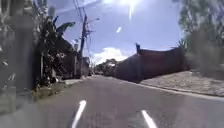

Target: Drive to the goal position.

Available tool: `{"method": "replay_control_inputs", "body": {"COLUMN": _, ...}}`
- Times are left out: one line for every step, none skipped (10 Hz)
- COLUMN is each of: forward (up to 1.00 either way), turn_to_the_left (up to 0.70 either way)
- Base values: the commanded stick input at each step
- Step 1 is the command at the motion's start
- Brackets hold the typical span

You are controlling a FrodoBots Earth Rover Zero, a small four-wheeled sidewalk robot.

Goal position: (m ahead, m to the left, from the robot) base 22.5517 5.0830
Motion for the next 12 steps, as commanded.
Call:
{"method": "replay_control_inputs", "body": {"forward": 1.00, "turn_to_the_left": 0.18}}
{"method": "replay_control_inputs", "body": {"forward": 1.00, "turn_to_the_left": 0.18}}
{"method": "replay_control_inputs", "body": {"forward": 1.00, "turn_to_the_left": 0.18}}
{"method": "replay_control_inputs", "body": {"forward": 1.00, "turn_to_the_left": 0.18}}
{"method": "replay_control_inputs", "body": {"forward": 1.00, "turn_to_the_left": 0.18}}
{"method": "replay_control_inputs", "body": {"forward": 1.00, "turn_to_the_left": 0.09}}
{"method": "replay_control_inputs", "body": {"forward": 1.00, "turn_to_the_left": 0.11}}
{"method": "replay_control_inputs", "body": {"forward": 1.00, "turn_to_the_left": 0.16}}
{"method": "replay_control_inputs", "body": {"forward": 1.00, "turn_to_the_left": 0.04}}
{"method": "replay_control_inputs", "body": {"forward": 1.00, "turn_to_the_left": 0.06}}
{"method": "replay_control_inputs", "body": {"forward": 1.00, "turn_to_the_left": 0.11}}
{"method": "replay_control_inputs", "body": {"forward": 1.00, "turn_to_the_left": -0.40}}
